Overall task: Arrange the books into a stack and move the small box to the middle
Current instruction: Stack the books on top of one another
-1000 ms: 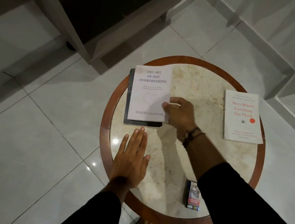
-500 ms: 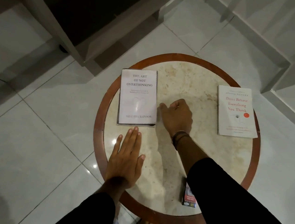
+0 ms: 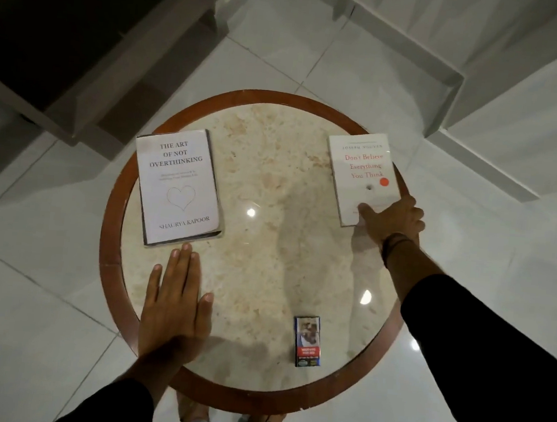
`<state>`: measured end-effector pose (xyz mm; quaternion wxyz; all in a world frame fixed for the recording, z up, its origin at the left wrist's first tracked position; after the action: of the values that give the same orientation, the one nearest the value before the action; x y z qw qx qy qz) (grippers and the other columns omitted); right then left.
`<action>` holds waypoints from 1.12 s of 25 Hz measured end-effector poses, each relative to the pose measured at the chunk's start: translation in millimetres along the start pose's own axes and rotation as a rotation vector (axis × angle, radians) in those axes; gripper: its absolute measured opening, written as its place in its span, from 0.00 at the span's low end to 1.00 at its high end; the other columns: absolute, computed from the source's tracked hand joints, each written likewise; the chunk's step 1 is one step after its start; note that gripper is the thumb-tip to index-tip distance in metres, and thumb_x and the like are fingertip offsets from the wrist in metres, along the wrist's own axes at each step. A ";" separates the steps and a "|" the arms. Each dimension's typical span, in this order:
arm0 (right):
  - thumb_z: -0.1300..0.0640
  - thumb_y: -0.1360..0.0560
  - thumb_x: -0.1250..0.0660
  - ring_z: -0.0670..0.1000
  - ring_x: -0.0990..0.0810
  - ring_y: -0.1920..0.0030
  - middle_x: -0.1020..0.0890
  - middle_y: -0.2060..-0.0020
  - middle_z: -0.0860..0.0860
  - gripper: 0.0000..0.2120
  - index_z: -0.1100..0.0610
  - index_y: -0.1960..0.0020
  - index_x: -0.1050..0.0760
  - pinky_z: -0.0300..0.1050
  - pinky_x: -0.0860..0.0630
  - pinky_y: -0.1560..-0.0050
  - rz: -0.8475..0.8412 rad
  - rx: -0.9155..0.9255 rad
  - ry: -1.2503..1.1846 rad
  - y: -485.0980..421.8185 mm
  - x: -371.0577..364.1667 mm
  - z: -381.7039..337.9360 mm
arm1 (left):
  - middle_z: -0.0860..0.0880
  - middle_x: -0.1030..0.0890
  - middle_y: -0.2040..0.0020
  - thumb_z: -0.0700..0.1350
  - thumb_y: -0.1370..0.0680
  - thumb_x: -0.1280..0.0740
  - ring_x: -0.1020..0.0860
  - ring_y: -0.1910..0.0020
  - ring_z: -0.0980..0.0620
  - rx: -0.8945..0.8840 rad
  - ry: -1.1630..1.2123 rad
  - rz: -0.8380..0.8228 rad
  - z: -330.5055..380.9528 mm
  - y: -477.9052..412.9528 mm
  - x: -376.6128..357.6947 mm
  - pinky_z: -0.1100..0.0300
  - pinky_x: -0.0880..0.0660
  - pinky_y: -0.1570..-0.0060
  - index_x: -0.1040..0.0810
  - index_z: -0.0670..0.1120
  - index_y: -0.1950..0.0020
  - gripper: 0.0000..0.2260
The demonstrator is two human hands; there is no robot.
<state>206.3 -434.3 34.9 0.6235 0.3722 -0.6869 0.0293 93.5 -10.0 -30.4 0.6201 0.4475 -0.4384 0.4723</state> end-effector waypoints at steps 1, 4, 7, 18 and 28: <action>0.43 0.28 0.21 0.63 0.27 0.29 0.26 0.28 0.58 0.41 0.57 0.23 0.36 0.61 0.29 0.27 -0.028 0.011 -0.077 -2.7 -0.2 -0.9 | 0.42 0.47 0.11 0.55 0.15 0.51 0.47 0.12 0.42 -0.004 -0.003 0.008 0.6 -0.4 1.1 0.41 0.51 0.14 0.45 0.42 0.13 0.32; 0.51 0.33 0.15 0.58 0.18 0.38 0.17 0.36 0.50 0.34 0.50 0.30 0.24 0.58 0.20 0.33 -0.188 0.018 -0.374 -0.5 -12.2 -7.1 | 0.42 0.47 0.11 0.55 0.15 0.50 0.48 0.12 0.43 -0.003 -0.003 0.022 -0.3 -1.5 2.3 0.41 0.51 0.14 0.44 0.41 0.14 0.32; 0.57 0.28 0.19 0.59 0.15 0.41 0.15 0.38 0.52 0.24 0.53 0.33 0.21 0.56 0.17 0.40 -0.291 0.050 -0.407 0.4 -21.2 -13.0 | 0.42 0.47 0.11 0.55 0.15 0.50 0.48 0.12 0.43 -0.012 -0.007 0.026 -0.3 -1.3 2.2 0.40 0.51 0.14 0.44 0.42 0.14 0.32; 0.59 0.17 0.31 0.47 0.10 0.57 0.10 0.53 0.49 0.09 0.51 0.39 0.21 0.40 0.16 0.65 -0.506 0.236 -0.765 121.6 -38.9 -123.2 | 0.43 0.44 0.12 0.55 0.15 0.47 0.47 0.12 0.45 0.015 0.033 0.048 1.6 -0.9 8.5 0.41 0.46 0.15 0.45 0.42 0.13 0.32; 0.57 0.22 0.26 0.58 0.13 0.52 0.15 0.39 0.55 0.11 0.54 0.41 0.19 0.58 0.13 0.52 -0.477 0.249 -0.455 185.3 -157.7 -170.9 | 0.44 0.41 0.12 0.60 0.14 0.51 0.42 0.13 0.42 0.002 0.013 0.060 -0.8 0.2 5.3 0.39 0.43 0.16 0.43 0.45 0.14 0.32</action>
<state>238.9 -139.6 12.6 0.3937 0.5925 -0.6930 -0.1173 94.3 -8.1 -25.4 0.6082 0.4315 -0.4471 0.4940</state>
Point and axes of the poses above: each hand's wrist, its own y-axis away from the middle knuckle, its own x-axis out of the back of the hand, z = x × y, the point moved 10 cm from there along -y, towards the middle knuckle
